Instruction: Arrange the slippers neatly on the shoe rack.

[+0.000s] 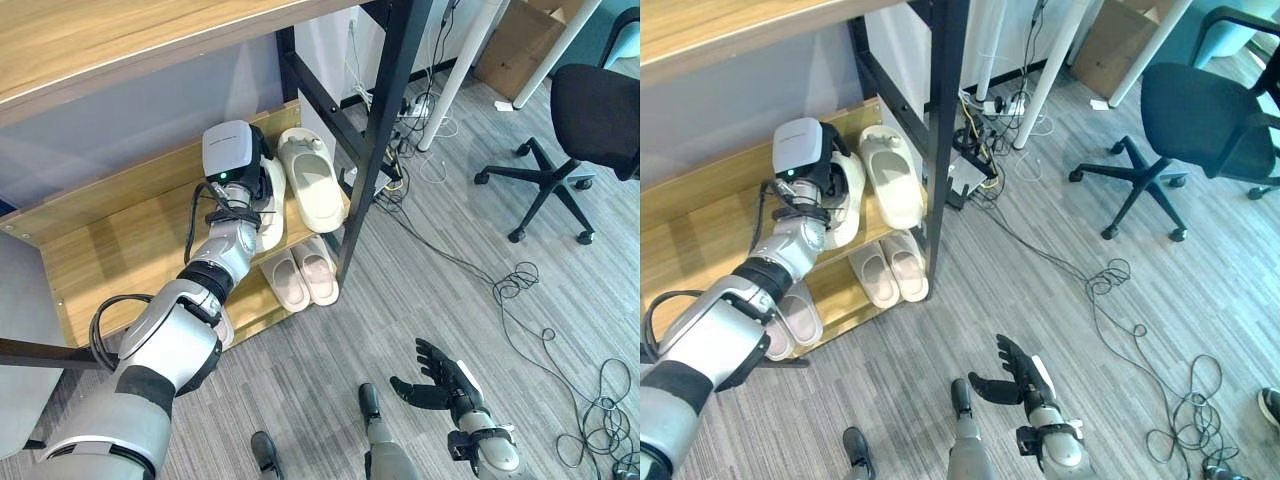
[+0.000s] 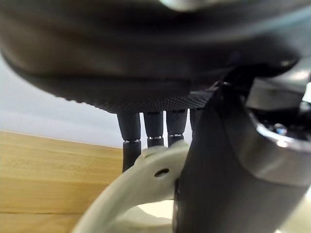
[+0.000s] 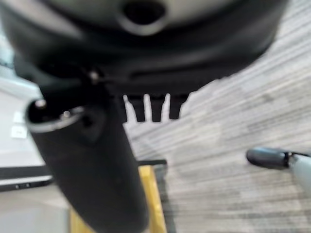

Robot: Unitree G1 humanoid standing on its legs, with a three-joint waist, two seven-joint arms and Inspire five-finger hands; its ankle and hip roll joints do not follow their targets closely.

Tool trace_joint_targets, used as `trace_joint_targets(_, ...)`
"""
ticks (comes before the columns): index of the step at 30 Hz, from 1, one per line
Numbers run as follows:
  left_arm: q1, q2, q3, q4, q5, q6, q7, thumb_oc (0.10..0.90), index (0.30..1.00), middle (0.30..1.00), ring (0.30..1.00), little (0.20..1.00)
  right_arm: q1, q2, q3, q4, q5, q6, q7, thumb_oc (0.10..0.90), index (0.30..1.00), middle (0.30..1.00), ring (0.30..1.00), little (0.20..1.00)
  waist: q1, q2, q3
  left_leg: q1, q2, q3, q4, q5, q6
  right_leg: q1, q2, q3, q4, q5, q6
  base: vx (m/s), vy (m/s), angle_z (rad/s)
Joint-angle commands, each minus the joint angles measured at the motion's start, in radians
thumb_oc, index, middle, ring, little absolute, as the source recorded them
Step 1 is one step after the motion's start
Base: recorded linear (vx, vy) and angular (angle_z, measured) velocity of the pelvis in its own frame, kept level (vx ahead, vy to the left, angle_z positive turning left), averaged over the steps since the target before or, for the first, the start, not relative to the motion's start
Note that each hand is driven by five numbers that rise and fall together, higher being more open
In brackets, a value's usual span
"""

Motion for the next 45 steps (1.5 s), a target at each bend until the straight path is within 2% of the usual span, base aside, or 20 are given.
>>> trace_joint_targets(1, -0.237, 0.008, 0.027, 0.092, -0.005, -0.027, 0.048, 0.800, 0.900, 0.900, 0.900, 0.900, -0.004, -0.079, -0.064, -0.068, -0.003, -0.059, 0.012, 0.800, 0.900, 0.900, 0.900, 0.900, 0.010, 0.020, -0.022, 0.002, -0.037, -0.037, 0.003, -0.097, 0.033, 0.029, 0.058, -0.073, 0.004, -0.098, 0.057, 0.00, 0.000, 0.00)
trace_joint_targets(3, -0.220, 0.004, 0.054, 0.087, -0.054, -0.052, 0.038, 0.800, 0.900, 0.900, 0.900, 0.900, -0.004, -0.078, -0.060, -0.068, -0.010, -0.054, 0.013, 0.800, 0.900, 0.900, 0.900, 0.900, 0.012, 0.021, -0.025, 0.007, -0.039, -0.037, 0.003, -0.097, 0.033, 0.034, 0.057, -0.075, 0.004, -0.100, 0.057, 0.00, 0.000, 0.00)
trace_joint_targets(5, -0.190, -0.008, 0.105, 0.065, -0.164, -0.099, 0.018, 0.800, 0.900, 0.900, 0.900, 0.900, 0.001, -0.071, -0.058, -0.072, -0.014, -0.041, 0.018, 0.800, 0.900, 0.900, 0.900, 0.900, 0.019, 0.026, -0.028, 0.016, -0.042, -0.040, 0.003, -0.101, 0.034, 0.045, 0.057, -0.079, 0.004, -0.104, 0.057, 0.00, 0.000, 0.00)
trace_joint_targets(6, -0.191, -0.008, 0.104, 0.065, -0.164, -0.099, 0.018, 0.800, 0.900, 0.900, 0.900, 0.900, 0.001, -0.070, -0.058, -0.072, -0.013, -0.041, 0.018, 0.800, 0.900, 0.900, 0.900, 0.900, 0.018, 0.025, -0.030, 0.012, -0.043, -0.040, 0.003, -0.098, 0.034, 0.042, 0.055, -0.079, 0.004, -0.102, 0.057, 0.00, 0.000, 0.00)
trace_joint_targets(10, -0.165, -0.017, 0.171, 0.019, -0.370, -0.159, -0.009, 0.800, 0.900, 0.900, 0.900, 0.900, -0.019, -0.050, -0.044, -0.054, -0.033, -0.007, 0.012, 0.800, 0.900, 0.900, 0.900, 0.900, 0.038, 0.035, -0.038, 0.037, -0.052, -0.048, 0.003, -0.100, 0.035, 0.074, 0.048, -0.094, 0.004, -0.108, 0.056, 0.03, 0.016, 0.02)
trace_joint_targets(13, -0.173, -0.007, 0.165, 0.004, -0.363, -0.154, 0.010, 0.800, 0.900, 0.900, 0.900, 0.900, -0.034, -0.044, -0.038, -0.045, -0.037, 0.000, 0.008, 0.800, 0.900, 0.900, 0.900, 0.900, 0.045, 0.039, -0.038, 0.049, -0.055, -0.052, 0.003, -0.101, 0.035, 0.088, 0.046, -0.101, 0.004, -0.112, 0.056, 0.03, 0.021, 0.05)
trace_joint_targets(15, -0.136, 0.009, 0.192, -0.072, -0.386, -0.185, 0.013, 0.800, 0.900, 0.900, 0.900, 0.900, -0.036, -0.032, -0.037, -0.043, -0.044, 0.009, 0.009, 0.800, 0.900, 0.900, 0.900, 0.900, 0.057, 0.041, -0.041, 0.064, -0.059, -0.061, 0.003, -0.103, 0.036, 0.107, 0.043, -0.112, 0.004, -0.117, 0.055, 0.04, 0.022, 0.16)
trace_joint_targets(18, -0.090, 0.020, 0.211, -0.141, -0.399, -0.193, 0.021, 0.800, 0.900, 0.900, 0.900, 0.900, -0.036, -0.024, -0.037, -0.036, -0.044, 0.015, 0.008, 0.800, 0.900, 0.900, 0.900, 0.900, 0.064, 0.039, -0.042, 0.075, -0.061, -0.067, 0.003, -0.104, 0.036, 0.123, 0.041, -0.120, 0.004, -0.122, 0.054, 0.02, 0.004, 0.09)
trace_joint_targets(20, -0.016, 0.043, 0.246, -0.270, -0.407, -0.209, 0.032, 0.800, 0.900, 0.900, 0.900, 0.900, -0.039, -0.012, -0.045, -0.031, -0.035, 0.018, 0.005, 0.800, 0.900, 0.900, 0.900, 0.900, 0.080, 0.035, -0.041, 0.087, -0.064, -0.078, 0.003, -0.105, 0.038, 0.142, 0.038, -0.129, 0.004, -0.126, 0.051, 0.02, 0.006, 0.14)
trace_joint_targets(23, 0.074, 0.053, 0.264, -0.392, -0.395, -0.222, 0.010, 0.800, 0.900, 0.900, 0.900, 0.900, -0.042, -0.002, -0.050, -0.021, -0.030, 0.025, 0.005, 0.800, 0.900, 0.900, 0.900, 0.900, 0.093, 0.032, -0.038, 0.097, -0.066, -0.087, 0.003, -0.105, 0.039, 0.159, 0.035, -0.142, 0.004, -0.131, 0.049, 0.02, 0.005, 0.14)
trace_joint_targets(26, 0.142, 0.057, 0.262, -0.440, -0.424, -0.238, -0.055, 0.800, 0.900, 0.900, 0.900, 0.900, -0.056, 0.006, -0.056, 0.002, -0.011, 0.034, 0.007, 0.800, 0.900, 0.900, 0.900, 0.900, 0.107, 0.030, -0.035, 0.098, -0.069, -0.099, 0.003, -0.101, 0.039, 0.168, 0.031, -0.154, 0.004, -0.132, 0.048, 0.00, 0.002, 0.10)
trace_joint_targets(28, 0.157, 0.057, 0.252, -0.435, -0.420, -0.235, -0.083, 0.800, 0.900, 0.900, 0.900, 0.900, -0.060, 0.010, -0.053, 0.014, -0.008, 0.039, 0.012, 0.800, 0.900, 0.900, 0.900, 0.900, 0.110, 0.031, -0.035, 0.097, -0.071, -0.102, 0.003, -0.101, 0.039, 0.169, 0.029, -0.158, 0.004, -0.132, 0.048, 0.00, 0.007, 0.13)
trace_joint_targets(31, 0.192, 0.014, 0.226, -0.394, -0.401, -0.230, -0.128, 0.800, 0.900, 0.900, 0.900, 0.900, -0.049, 0.019, -0.044, 0.028, -0.007, 0.049, 0.032, 0.800, 0.900, 0.900, 0.900, 0.900, 0.115, 0.033, -0.035, 0.091, -0.074, -0.113, 0.003, -0.098, 0.040, 0.170, 0.027, -0.165, 0.004, -0.132, 0.046, 0.00, 0.003, 0.03)
trace_joint_targets(36, 0.207, -0.031, 0.219, -0.322, -0.400, -0.248, -0.116, 0.800, 0.900, 0.900, 0.900, 0.900, -0.045, 0.014, -0.027, 0.041, -0.007, 0.037, 0.036, 0.800, 0.900, 0.900, 0.900, 0.900, 0.103, 0.028, -0.035, 0.075, -0.074, -0.113, 0.003, -0.095, 0.040, 0.154, 0.026, -0.163, 0.004, -0.130, 0.044, -0.02, -0.002, 0.05)
trace_joint_targets(42, 0.107, -0.022, 0.196, -0.170, -0.384, -0.240, -0.089, 0.800, 0.900, 0.900, 0.900, 0.900, -0.039, -0.012, -0.017, 0.053, -0.024, 0.014, 0.034, 0.800, 0.900, 0.900, 0.900, 0.900, 0.077, 0.026, -0.039, 0.046, -0.071, -0.102, 0.003, -0.092, 0.039, 0.115, 0.030, -0.146, 0.004, -0.119, 0.049, -0.01, -0.003, 0.00)
trace_joint_targets(45, 0.078, -0.021, 0.192, -0.150, -0.385, -0.241, -0.081, 0.800, 0.900, 0.900, 0.900, 0.900, -0.034, -0.017, -0.020, 0.052, -0.025, 0.010, 0.036, 0.800, 0.900, 0.900, 0.900, 0.900, 0.070, 0.025, -0.043, 0.040, -0.068, -0.096, 0.003, -0.091, 0.038, 0.106, 0.032, -0.141, 0.004, -0.117, 0.049, 0.00, -0.017, -0.10)
